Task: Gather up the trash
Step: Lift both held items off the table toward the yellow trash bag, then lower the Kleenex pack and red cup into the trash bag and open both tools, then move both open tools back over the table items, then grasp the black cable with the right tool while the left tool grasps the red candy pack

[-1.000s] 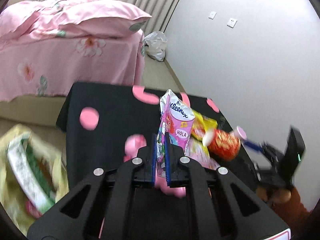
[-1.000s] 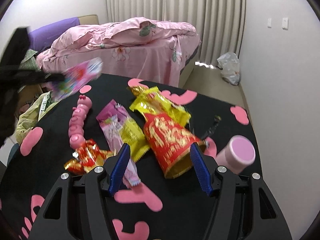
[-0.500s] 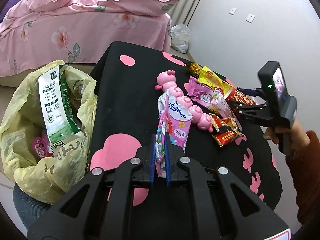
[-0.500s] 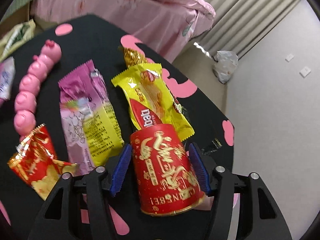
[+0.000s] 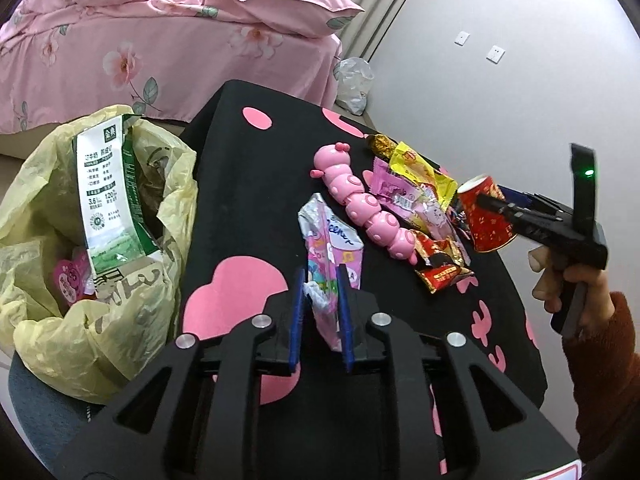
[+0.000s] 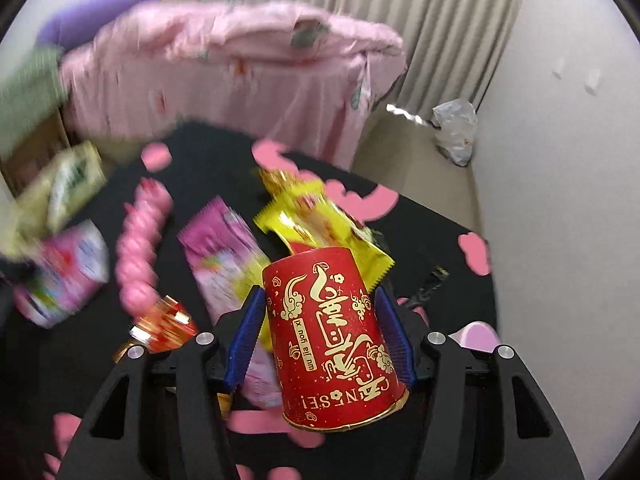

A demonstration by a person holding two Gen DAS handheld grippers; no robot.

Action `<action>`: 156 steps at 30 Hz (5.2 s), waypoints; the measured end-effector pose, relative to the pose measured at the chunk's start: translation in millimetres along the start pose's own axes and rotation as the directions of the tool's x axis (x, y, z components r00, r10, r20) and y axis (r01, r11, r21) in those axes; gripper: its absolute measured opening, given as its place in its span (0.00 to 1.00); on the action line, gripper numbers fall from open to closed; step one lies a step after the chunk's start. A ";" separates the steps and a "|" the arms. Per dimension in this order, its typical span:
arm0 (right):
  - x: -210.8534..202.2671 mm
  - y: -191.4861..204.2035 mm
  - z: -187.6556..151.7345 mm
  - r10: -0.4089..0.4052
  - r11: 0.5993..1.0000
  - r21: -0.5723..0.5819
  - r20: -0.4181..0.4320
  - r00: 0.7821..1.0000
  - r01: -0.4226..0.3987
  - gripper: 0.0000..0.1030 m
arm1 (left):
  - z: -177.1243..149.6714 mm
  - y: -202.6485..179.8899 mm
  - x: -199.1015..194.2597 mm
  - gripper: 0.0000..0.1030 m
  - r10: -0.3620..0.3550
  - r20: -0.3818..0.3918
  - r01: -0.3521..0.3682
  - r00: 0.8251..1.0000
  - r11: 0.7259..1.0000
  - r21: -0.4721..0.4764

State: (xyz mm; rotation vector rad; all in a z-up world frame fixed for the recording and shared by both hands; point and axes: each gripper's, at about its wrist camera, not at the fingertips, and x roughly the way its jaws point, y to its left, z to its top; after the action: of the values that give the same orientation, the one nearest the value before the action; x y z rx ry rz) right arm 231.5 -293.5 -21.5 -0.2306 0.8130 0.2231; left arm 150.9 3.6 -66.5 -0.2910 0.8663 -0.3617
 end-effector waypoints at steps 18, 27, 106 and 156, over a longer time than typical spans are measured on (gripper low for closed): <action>-45.2 15.5 -39.4 0.202 0.960 0.161 0.170 0.964 -0.230 0.52 | -8.9 -12.5 19.2 0.26 0.083 -0.084 -0.078 0.993 0.995 0.057; -62.7 45.8 -27.2 0.252 0.949 0.132 0.229 0.940 -0.287 0.52 | -4.0 -13.3 -19.9 0.11 0.092 0.044 -0.095 0.995 0.992 0.079; -28.9 78.4 21.3 0.151 0.988 -0.045 0.169 0.974 -0.146 0.55 | 25.2 0.3 -60.6 0.52 0.096 0.258 -0.119 0.961 0.990 0.074; 12.8 -43.4 -117.9 0.163 0.963 0.226 -0.071 0.984 -0.143 0.20 | 32.6 -144.2 111.8 0.86 -0.169 -0.182 0.234 0.969 0.869 0.436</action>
State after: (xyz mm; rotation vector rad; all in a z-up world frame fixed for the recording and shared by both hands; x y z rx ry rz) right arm 171.0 -367.3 -104.3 0.0324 0.9379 0.2669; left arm 215.4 -170.2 -66.7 0.0847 0.8614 -0.7757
